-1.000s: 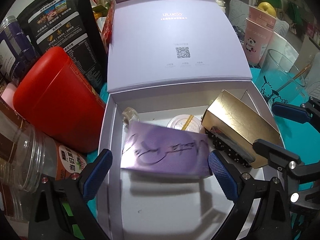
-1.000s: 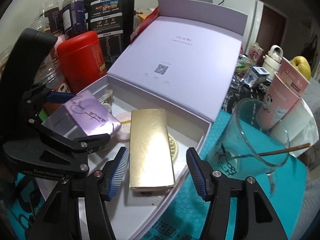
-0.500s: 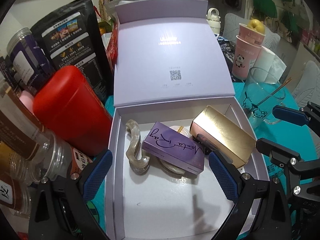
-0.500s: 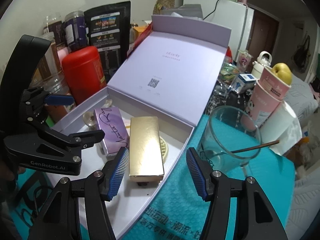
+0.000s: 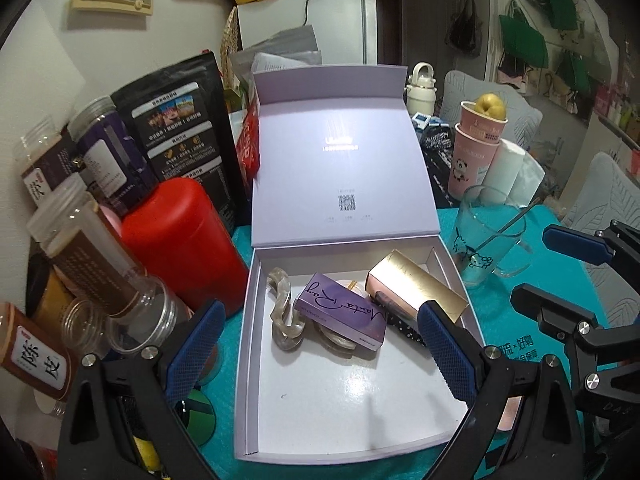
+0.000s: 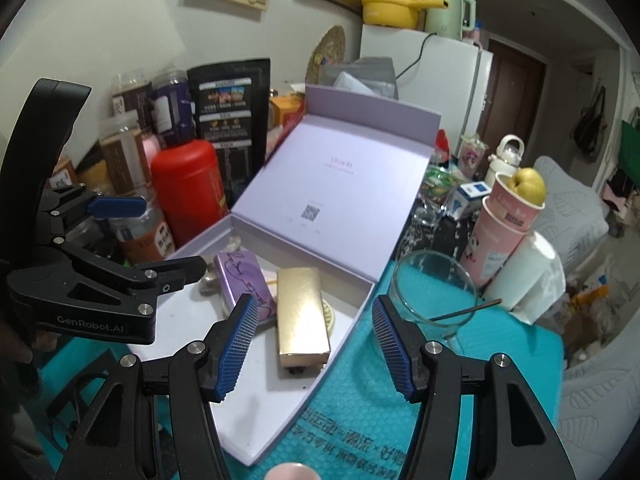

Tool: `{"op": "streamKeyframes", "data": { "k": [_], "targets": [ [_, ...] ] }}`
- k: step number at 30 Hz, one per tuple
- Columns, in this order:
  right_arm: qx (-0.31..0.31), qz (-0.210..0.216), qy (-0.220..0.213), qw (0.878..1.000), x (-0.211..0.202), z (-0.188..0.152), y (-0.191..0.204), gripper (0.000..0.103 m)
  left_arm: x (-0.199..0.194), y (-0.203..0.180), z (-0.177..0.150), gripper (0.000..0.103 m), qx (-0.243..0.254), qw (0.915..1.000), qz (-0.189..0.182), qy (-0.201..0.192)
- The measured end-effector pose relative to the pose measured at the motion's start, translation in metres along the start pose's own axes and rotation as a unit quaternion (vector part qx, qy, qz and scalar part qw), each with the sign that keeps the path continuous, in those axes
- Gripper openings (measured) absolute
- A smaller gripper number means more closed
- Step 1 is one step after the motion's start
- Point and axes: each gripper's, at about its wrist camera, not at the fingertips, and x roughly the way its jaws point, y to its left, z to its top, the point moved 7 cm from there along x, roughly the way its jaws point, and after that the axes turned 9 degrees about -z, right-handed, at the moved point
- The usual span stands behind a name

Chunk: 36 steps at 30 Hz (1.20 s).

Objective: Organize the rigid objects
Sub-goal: 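Withdraw both open tools from the box toward the items on the mat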

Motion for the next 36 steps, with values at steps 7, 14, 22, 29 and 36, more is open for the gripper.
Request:
{"op": "streamKeyframes", "data": {
  "k": [7, 14, 22, 29, 36],
  "targets": [
    [0.008, 0.000, -0.019, 1.000, -0.030, 0.000, 0.002, 0.060, -0.033, -0.001, -0.001, 0.098, -0.002, 0.9996, 0.004, -0.028],
    [0.011, 0.001, -0.033, 0.999, -0.058, -0.007, 0.009, 0.061, -0.059, -0.006, -0.011, 0.098, 0.004, 0.9991, 0.003, -0.042],
    [0.009, 0.011, -0.039, 0.999, -0.083, -0.023, 0.025, 0.061, -0.081, -0.010, -0.034, 0.099, 0.001, 0.9989, 0.001, -0.046],
    [0.009, 0.015, -0.040, 0.999, -0.098, -0.042, 0.037, 0.061, -0.095, -0.015, -0.060, 0.098, -0.001, 0.9989, -0.001, -0.047],
    [0.018, 0.021, -0.035, 0.999, -0.108, -0.064, 0.044, 0.062, -0.100, -0.022, -0.088, 0.098, -0.007, 0.9992, -0.014, -0.036]
  ]
}}
